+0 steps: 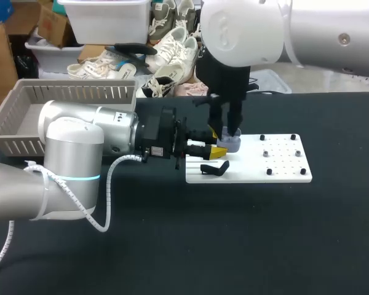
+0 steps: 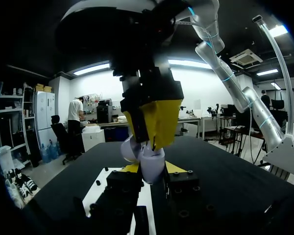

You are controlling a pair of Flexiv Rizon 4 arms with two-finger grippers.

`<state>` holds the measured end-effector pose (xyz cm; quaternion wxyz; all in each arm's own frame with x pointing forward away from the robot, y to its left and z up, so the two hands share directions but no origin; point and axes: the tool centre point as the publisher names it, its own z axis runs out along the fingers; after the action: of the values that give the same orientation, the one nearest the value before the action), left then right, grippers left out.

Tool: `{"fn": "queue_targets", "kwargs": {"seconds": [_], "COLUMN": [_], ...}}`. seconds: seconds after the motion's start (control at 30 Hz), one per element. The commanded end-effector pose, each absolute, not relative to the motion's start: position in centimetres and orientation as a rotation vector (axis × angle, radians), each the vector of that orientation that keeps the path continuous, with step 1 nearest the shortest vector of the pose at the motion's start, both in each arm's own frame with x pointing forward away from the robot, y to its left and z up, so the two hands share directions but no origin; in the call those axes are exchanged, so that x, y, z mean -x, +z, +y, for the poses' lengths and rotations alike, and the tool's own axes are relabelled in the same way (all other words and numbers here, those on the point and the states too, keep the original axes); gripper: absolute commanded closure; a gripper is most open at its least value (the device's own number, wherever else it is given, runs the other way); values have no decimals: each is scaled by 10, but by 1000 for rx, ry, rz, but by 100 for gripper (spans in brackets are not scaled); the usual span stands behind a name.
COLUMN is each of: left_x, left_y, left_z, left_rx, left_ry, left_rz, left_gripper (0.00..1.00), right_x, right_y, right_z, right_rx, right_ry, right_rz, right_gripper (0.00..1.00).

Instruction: Pick up each earbud case from the left stands, insert the matching earbuds, close the lid, and place the case in the box.

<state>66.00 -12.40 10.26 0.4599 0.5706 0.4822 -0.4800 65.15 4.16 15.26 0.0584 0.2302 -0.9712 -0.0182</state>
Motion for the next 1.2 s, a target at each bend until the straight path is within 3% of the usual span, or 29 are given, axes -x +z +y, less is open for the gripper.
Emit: {"fn": "queue_targets", "kwargs": {"seconds": [0.03, 0.3, 0.4, 0.43, 0.5, 1.2], "left_x": [-659, -659, -659, -659, -659, -659], "left_y": [102, 102, 102, 102, 102, 102], "left_z": [-124, -124, -124, -124, -124, -124], "left_rx": [-1401, -1401, -1401, -1401, -1401, -1401], "left_ry": [-1178, -1178, -1178, -1178, -1178, -1178], "left_rz": [1188, 1188, 1188, 1188, 1188, 1188], "left_gripper": [100, 100, 100, 100, 100, 100], "right_x": [-648, -648, -654, -657, -663, -701], "right_y": [155, 169, 175, 175, 176, 150], "right_z": [40, 30, 21, 18, 12, -12], "right_rx": [-693, -658, -591, -565, -523, 21], "right_ry": [-57, -134, -152, -154, -167, -228], "right_rz": [-2950, -2980, -3021, -3032, -3046, -3271], "right_gripper": [66, 65, 55, 21, 0, 0]}}
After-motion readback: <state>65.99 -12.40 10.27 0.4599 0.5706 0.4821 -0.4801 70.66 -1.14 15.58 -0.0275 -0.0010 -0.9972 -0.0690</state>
